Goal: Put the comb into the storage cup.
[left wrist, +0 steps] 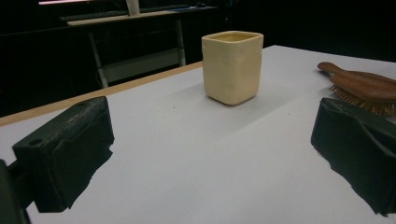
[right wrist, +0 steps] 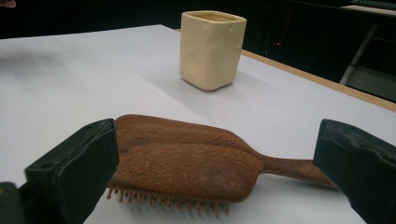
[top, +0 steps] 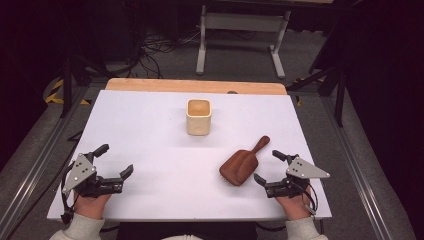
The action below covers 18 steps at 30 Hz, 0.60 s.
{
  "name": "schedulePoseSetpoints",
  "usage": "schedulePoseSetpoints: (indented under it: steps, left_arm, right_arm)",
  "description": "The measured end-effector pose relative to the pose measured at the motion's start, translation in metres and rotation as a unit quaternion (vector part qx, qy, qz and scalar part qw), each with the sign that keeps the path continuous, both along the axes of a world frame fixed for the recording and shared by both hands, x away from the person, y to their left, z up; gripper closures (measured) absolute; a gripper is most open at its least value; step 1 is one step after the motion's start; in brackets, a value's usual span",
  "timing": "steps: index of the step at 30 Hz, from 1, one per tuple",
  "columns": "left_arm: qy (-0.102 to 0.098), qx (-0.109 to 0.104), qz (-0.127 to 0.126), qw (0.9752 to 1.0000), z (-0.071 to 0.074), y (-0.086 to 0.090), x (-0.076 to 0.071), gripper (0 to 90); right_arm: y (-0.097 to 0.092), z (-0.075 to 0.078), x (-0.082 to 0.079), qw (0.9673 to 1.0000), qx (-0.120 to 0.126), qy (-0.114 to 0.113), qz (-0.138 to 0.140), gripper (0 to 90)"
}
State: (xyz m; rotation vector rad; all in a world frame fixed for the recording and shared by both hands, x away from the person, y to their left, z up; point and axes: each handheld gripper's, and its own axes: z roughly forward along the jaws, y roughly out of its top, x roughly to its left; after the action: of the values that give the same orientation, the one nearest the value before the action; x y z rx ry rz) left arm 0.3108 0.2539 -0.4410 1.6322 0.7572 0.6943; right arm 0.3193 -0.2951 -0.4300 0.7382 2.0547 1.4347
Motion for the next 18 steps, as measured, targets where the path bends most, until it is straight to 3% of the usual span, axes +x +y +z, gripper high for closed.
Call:
schedulePoseSetpoints:
  steps: [18]
  left_arm:
    - [0.005,-0.005,0.002,1.0,-0.0002,0.0009,-0.0002,0.2]
  right_arm:
    - [0.0006,0.0042,0.0018,0.9999,0.002,-0.003,0.014,3.7]
